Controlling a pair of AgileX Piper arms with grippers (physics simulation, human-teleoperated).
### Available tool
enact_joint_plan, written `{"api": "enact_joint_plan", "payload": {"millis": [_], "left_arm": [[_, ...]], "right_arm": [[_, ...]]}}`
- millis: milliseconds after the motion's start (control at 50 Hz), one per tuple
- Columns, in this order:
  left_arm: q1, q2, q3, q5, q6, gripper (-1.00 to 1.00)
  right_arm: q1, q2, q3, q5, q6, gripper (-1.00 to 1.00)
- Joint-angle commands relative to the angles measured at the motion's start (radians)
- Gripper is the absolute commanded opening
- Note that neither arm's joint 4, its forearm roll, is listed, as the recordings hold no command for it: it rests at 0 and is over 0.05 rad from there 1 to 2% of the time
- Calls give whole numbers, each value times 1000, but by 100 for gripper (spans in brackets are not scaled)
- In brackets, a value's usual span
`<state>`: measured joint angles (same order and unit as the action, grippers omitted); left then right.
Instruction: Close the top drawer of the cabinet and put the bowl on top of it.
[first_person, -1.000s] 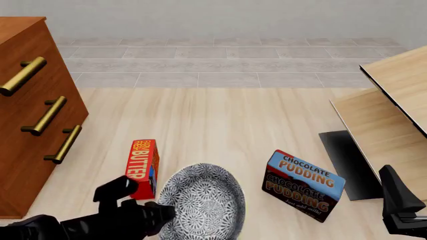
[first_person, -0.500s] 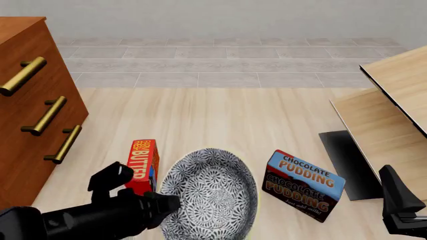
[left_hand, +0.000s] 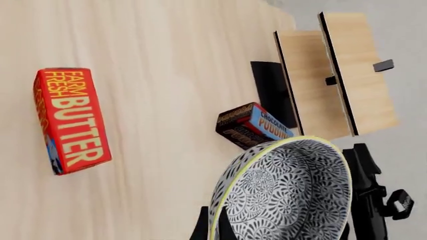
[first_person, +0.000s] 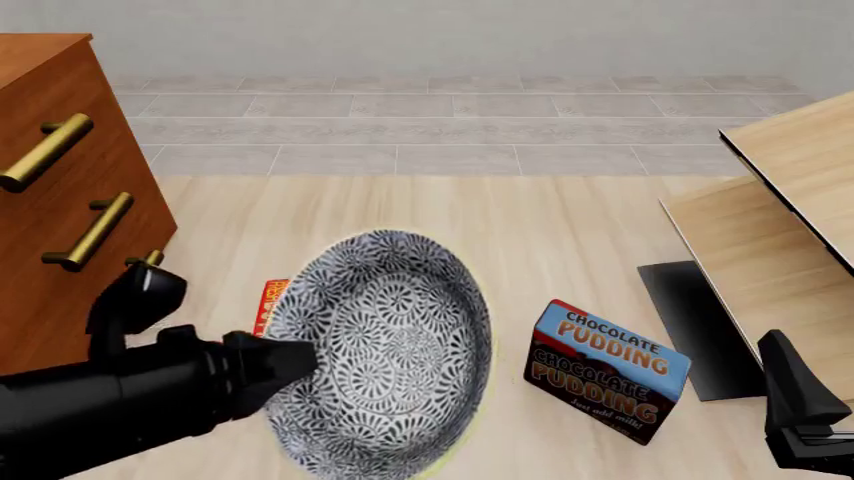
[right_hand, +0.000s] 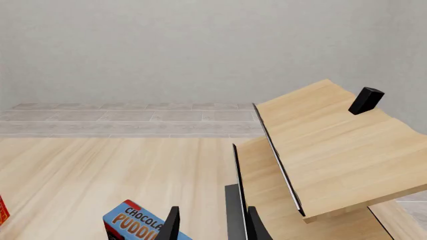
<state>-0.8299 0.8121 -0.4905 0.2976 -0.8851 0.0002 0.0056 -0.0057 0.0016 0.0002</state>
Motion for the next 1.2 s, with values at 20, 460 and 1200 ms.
{"api": "enact_joint_plan", "payload": {"millis": [20, 460, 1200], "left_arm": [[36, -113, -93, 174, 52, -100], [128, -216, -312, 452, 149, -100], [292, -187, -805, 783, 207, -100]], "right_arm": [[0, 0, 1, -1, 0, 100], [0, 0, 1, -1, 0, 100], [0, 0, 1, -1, 0, 100]]}}
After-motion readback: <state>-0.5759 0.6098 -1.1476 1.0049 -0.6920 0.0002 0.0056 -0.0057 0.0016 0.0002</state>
